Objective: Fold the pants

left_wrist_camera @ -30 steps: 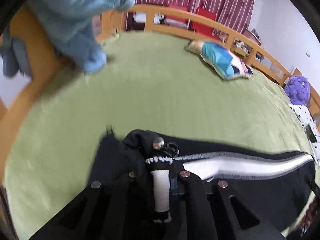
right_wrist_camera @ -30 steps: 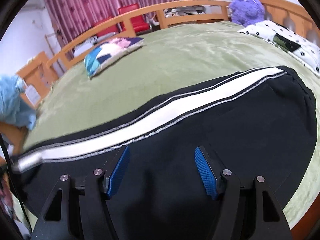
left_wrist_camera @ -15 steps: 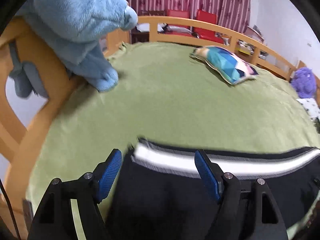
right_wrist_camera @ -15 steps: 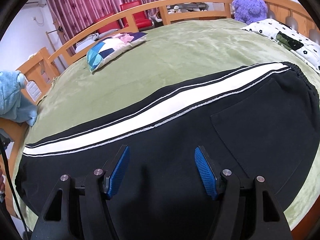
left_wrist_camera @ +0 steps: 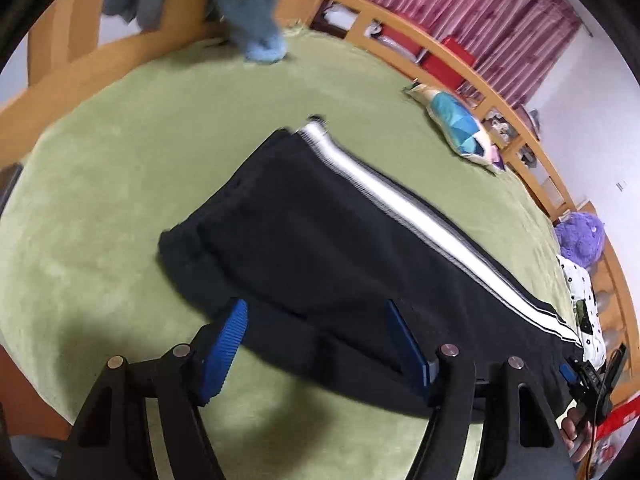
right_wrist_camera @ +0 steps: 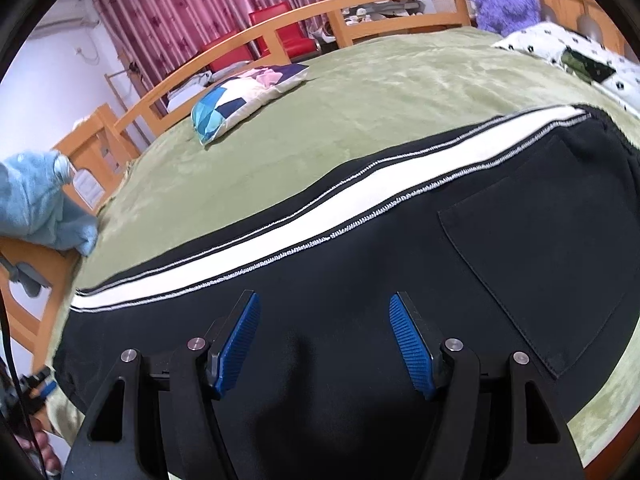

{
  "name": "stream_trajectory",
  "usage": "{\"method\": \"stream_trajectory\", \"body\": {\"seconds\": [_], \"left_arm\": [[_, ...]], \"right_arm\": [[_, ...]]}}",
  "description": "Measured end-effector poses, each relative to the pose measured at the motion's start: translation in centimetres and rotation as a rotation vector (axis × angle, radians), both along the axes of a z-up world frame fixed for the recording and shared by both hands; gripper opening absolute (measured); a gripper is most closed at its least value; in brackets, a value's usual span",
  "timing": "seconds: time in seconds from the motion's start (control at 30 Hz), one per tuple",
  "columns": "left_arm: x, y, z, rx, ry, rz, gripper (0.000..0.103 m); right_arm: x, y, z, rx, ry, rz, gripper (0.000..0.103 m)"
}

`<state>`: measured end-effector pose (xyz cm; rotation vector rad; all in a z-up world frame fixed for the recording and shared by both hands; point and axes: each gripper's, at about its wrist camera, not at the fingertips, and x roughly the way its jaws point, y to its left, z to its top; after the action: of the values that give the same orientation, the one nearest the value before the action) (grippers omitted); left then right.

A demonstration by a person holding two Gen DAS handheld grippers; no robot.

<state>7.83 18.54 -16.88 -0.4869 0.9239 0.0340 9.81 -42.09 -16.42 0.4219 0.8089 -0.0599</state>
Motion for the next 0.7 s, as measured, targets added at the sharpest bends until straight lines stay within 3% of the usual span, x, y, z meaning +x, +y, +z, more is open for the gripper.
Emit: {"method": "stream_trajectory", "body": {"seconds": [0.07,0.23,0.3,0.47,0.6,0.67,0.7], "left_arm": [[0.1,0.1,-0.9,0.02,0.025,0.003,0.061],[1.0,0.9,-1.5,-0.004,0.003,0.026,0.06],[2.0,1.5,-2.0,0.006,0.037,0.059,0.054],[3.1,3.5,-2.5,-0.034,0.05,0.114,0.048],[4.2,2.9,-2.9,0.012,0.069,0.116,0.046],[4.5,2.9,-3.0,0.023,0.086,0.117,0.008],[4.6,3.2,-2.9,0.016,0.091,0.11,0.008]], "right_arm": [[-0.1,-0.3,0.0,0.02,-0.002,-0.006,0.066],[-0.1,-0.6,-0.1,0.034,0.002,-0.02,0.066],[0.1,-0.4,-0.2,0.034,0.009,-0.02,0.066],[0.4,0.2,-0.4,0.007,0.021,-0.014,0.066],[0.8,0.6,-0.9,-0.003,0.04,-0.009,0.066],[0.9,0.9,-1.0,-0.007,0.044,-0.006,0.066],[0.9,1.0,-1.0,-0.011,0.045,-0.003,0.066]]}}
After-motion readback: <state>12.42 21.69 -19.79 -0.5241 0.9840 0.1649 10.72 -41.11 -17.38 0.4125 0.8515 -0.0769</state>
